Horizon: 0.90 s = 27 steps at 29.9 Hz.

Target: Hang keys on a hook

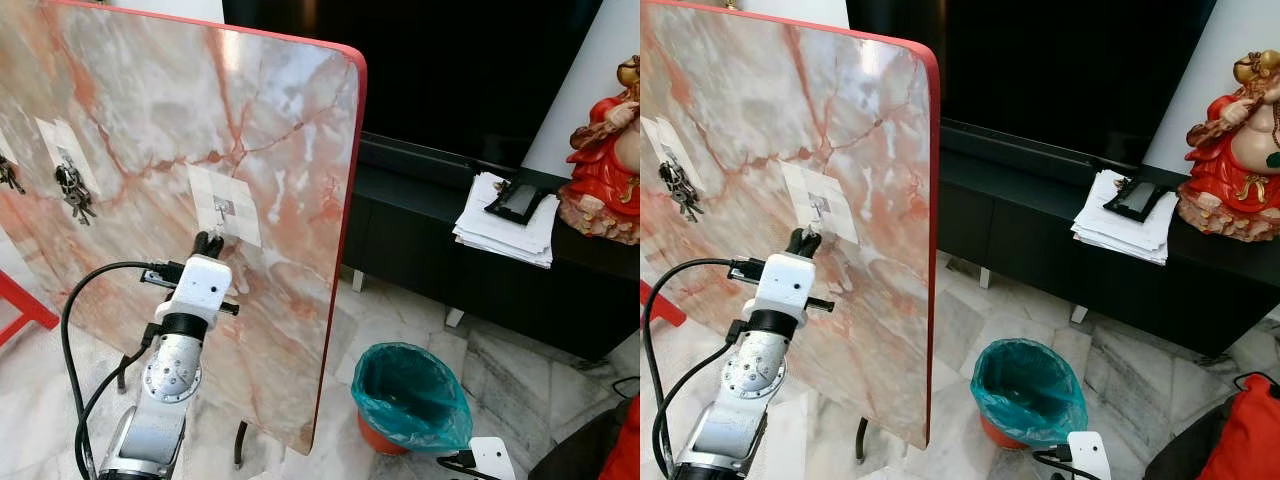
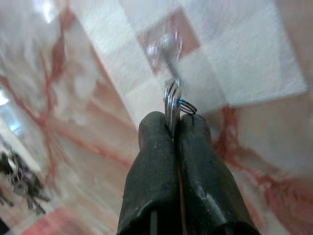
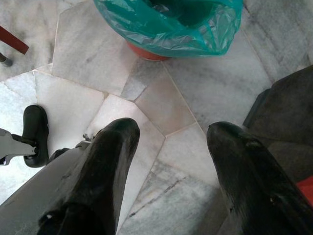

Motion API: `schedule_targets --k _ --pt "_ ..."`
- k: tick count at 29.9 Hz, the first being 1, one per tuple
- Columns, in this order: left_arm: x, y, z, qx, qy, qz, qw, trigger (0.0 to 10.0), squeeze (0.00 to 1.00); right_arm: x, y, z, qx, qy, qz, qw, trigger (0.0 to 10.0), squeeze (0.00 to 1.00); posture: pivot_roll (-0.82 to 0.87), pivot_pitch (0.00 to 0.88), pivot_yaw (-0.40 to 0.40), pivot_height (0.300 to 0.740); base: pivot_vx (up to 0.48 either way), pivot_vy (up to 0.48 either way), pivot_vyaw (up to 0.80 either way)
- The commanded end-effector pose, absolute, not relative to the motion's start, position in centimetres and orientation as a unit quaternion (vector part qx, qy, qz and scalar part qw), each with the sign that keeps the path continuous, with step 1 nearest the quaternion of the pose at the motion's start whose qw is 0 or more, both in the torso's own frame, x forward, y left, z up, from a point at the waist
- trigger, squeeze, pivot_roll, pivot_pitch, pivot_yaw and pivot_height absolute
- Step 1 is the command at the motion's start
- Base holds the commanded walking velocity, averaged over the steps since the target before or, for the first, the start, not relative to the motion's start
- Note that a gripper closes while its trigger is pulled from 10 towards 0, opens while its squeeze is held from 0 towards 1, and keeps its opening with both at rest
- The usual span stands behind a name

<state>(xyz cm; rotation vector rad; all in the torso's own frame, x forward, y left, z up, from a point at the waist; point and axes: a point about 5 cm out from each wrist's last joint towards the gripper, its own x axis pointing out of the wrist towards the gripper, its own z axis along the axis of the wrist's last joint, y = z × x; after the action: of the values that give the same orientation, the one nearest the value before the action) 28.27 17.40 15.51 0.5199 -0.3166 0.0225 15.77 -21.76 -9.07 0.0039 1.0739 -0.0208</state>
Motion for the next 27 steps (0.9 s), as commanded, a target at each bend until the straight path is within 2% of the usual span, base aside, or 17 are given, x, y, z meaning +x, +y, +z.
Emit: schedule_targets --k 1,9,20,27 --pt "28.3 16.9 16.6 0.273 -0.183 -0.003 0.944 10.0 0.00 15.8 -22.1 -9.0 -0.001 0.511 -0.012 0.860 10.0 0.00 0.02 0.000 -0.091 0.740 0.000 0.000 0.00" --pt "28.3 16.5 17.1 0.280 -0.195 -0.006 0.940 10.0 0.00 15.8 -22.1 -9.0 -0.001 0.511 -0.012 0.860 10.0 0.00 0.02 0.000 -0.090 0.740 0.000 0.000 0.00" --pt "27.8 14.9 15.9 0.277 -0.183 -0.064 0.941 10.0 0.00 15.8 -22.0 -9.0 0.000 0.510 -0.013 0.860 10.0 0.00 0.02 0.000 -0.087 0.740 0.000 0.000 0.00" --pt "27.8 14.9 16.7 0.274 -0.204 -0.056 0.938 10.0 0.00 15.8 -22.0 -9.0 0.000 0.510 -0.013 0.860 10.0 0.00 0.02 0.000 -0.088 0.740 0.000 0.000 0.00"
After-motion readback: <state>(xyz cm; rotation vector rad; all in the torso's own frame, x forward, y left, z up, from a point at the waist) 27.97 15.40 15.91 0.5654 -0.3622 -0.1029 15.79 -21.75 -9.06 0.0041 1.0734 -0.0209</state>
